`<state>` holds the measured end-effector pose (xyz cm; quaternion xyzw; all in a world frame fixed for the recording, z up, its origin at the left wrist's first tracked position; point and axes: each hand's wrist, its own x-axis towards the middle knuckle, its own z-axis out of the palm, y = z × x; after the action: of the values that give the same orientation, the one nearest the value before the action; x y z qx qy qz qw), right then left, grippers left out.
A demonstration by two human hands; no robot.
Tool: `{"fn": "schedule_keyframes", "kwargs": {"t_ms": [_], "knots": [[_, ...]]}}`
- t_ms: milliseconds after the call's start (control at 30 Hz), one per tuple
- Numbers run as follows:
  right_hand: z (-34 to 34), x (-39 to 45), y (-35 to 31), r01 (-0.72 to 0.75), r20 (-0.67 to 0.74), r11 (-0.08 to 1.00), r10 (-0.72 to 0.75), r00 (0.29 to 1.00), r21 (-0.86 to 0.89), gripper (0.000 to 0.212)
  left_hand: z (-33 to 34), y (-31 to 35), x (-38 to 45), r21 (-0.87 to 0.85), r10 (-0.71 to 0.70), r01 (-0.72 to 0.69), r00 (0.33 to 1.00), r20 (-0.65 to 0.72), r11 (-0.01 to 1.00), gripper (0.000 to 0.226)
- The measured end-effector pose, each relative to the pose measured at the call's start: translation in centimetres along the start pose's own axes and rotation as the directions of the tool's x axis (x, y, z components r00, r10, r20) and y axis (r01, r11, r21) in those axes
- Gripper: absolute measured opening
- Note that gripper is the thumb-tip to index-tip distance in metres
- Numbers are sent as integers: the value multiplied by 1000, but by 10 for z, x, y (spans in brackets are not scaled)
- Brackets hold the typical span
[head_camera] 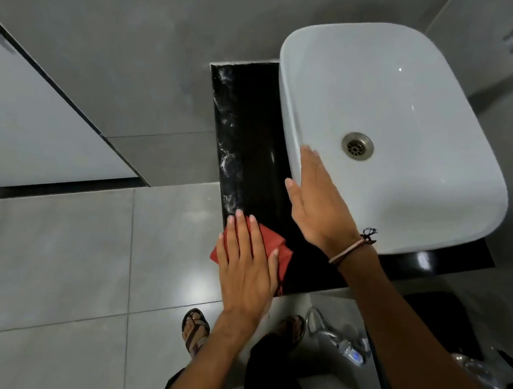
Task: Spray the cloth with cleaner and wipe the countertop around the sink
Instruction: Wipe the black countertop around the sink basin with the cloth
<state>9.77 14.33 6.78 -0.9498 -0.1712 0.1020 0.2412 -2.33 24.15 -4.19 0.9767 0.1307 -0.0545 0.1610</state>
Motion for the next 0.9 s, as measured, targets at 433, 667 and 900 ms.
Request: {"fn": "schedule_keyframes", "kwargs": {"t_ms": [433, 667, 900], "knots": [[10, 12, -4, -58, -123, 993, 45, 991, -104, 66, -65, -60, 308, -39, 290, -296, 950, -112, 954, 66], [10, 12, -6, -105, -101, 987, 93, 991, -123, 69, -86, -65, 395, 133, 385, -366, 905, -182, 921, 45], [12, 10, -6, -117, -120, 982, 100, 988, -149, 67, -71, -77, 364, 78, 453, -447, 887, -95, 891, 53]]}}
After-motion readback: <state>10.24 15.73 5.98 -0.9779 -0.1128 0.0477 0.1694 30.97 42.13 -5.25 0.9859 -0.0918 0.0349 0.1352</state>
